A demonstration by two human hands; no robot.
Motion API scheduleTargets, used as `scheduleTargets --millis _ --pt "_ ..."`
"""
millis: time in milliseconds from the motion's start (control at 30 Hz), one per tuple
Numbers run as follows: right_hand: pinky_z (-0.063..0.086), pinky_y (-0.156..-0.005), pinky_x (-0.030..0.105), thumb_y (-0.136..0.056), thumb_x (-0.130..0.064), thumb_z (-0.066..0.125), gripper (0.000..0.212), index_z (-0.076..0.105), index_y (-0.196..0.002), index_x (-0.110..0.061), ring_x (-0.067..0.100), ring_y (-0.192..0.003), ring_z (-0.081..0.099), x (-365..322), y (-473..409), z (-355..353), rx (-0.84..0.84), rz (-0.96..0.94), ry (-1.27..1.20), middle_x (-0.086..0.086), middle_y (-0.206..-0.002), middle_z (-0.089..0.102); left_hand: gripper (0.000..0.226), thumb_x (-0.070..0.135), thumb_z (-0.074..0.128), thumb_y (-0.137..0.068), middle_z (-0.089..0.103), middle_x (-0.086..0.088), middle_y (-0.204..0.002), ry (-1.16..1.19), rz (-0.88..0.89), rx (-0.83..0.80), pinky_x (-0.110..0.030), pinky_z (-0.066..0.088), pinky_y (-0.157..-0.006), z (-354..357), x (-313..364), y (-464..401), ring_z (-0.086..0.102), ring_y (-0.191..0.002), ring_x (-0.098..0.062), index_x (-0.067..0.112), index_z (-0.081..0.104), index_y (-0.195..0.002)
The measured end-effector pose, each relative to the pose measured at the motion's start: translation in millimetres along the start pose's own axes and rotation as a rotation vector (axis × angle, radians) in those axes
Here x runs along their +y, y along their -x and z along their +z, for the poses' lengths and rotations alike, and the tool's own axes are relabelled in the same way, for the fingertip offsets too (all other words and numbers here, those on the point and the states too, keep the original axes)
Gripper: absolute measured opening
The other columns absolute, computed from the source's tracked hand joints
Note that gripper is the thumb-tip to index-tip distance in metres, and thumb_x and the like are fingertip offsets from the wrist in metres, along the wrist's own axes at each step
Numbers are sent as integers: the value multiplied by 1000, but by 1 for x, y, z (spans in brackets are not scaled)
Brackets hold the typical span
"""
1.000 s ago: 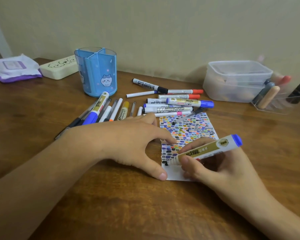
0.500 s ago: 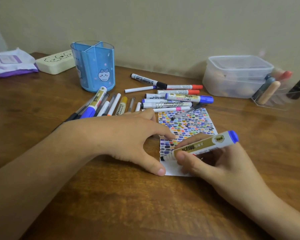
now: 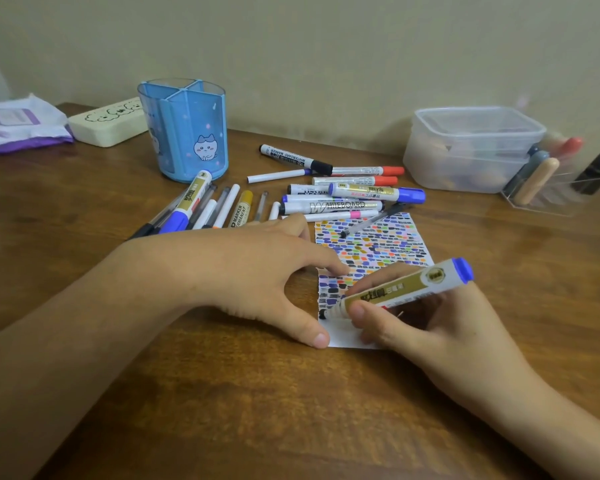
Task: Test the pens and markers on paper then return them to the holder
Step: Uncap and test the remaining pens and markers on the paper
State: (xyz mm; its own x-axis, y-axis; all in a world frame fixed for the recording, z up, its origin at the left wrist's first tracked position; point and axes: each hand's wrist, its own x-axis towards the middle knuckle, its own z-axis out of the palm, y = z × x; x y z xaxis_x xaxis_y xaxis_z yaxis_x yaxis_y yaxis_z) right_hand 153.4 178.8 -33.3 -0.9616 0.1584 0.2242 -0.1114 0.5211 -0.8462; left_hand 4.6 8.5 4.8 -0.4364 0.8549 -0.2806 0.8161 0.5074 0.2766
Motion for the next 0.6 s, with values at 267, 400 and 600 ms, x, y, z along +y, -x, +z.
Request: scheduleTargets --millis 267,400,600 --pt "59 -68 47 -85 -29 79 6 75 -89 -31 19 -71 72 1 0 -2 2 -2 8 -4 -80 75 82 77 66 -67 30 19 -119 3 -6 -10 -28 39 -98 -1 1 1 38 -113 -2 64 29 -139" --pt "58 -70 48 -86 -25 80 7 75 -89 -30 19 -73 73 1 0 -1 4 -5 -2 -3 -81 76 82 77 66 -67 30 19 -121 1 -8 -14 -32 40 -103 -1 2 1 39 -115 -4 64 29 -139" --pt "59 -68 47 -86 -25 80 7 75 -89 -30 17 -70 72 2 -1 -2 1 -4 5 -3 -82 76 81 76 66 -68 30 18 -121 -10 -5 -9 -28 38 -97 -1 2 1 39 -113 -4 64 28 -139"
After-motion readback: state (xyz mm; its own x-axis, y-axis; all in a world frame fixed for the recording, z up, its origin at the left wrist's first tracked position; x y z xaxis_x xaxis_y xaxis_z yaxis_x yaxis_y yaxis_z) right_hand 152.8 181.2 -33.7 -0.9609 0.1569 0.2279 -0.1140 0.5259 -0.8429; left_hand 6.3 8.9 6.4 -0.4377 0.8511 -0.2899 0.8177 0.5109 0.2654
